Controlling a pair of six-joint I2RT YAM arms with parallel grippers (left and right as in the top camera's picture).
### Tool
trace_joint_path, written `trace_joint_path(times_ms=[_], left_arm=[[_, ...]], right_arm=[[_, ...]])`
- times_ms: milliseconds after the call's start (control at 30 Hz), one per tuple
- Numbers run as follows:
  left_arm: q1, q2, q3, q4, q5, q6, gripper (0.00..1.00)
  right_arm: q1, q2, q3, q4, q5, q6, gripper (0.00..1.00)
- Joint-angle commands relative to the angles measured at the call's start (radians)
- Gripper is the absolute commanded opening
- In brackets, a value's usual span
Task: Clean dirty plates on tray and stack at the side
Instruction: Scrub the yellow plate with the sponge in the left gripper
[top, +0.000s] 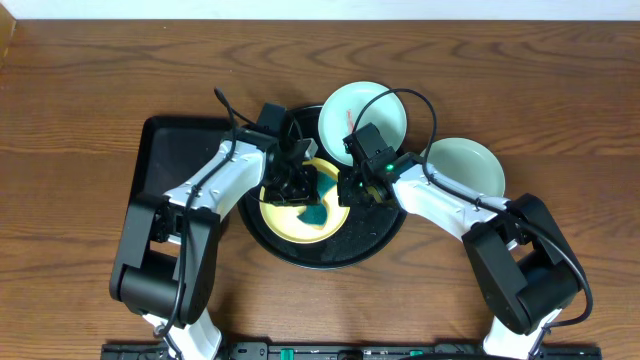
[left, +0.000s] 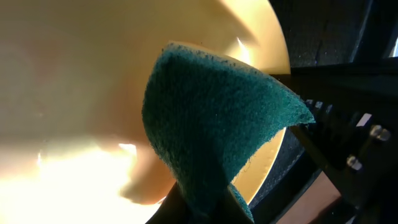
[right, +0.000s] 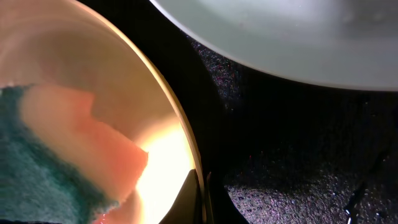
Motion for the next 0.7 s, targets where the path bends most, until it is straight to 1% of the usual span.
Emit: trace_joint_path(times_ms=[0, 133, 233, 433, 567, 667], left_arm=[[0.002, 0.013, -0.014, 0.016, 0.001, 0.012, 0.08], [0.000, 0.013, -0.016, 0.020, -0.018, 0.008, 0.07], [-0.013, 0.013, -0.029, 0.018, -0.178, -0.049, 0.07], [-0.033, 0.013, -0.033, 0.022, -0.210, -0.051, 0.08], [-0.043, 0.013, -0.034, 0.023, -0.307, -0.051, 0.07], [-0.043, 0.013, -0.034, 0.028, -0.415, -0.051, 0.07]], right_arm=[[-0.009, 0.008, 0.012, -0.008, 0.018, -0.010, 0.01], [-0.009, 0.008, 0.012, -0.008, 0.018, -0.010, 0.01], [-0.009, 0.008, 0.012, -0.008, 0.018, -0.010, 0.01], [-0.009, 0.008, 0.012, -0.008, 0.018, -0.010, 0.01], [-0.009, 0.008, 0.012, -0.008, 0.018, -0.010, 0.01], [-0.009, 0.008, 0.012, -0.008, 0.018, -0.010, 0.01]])
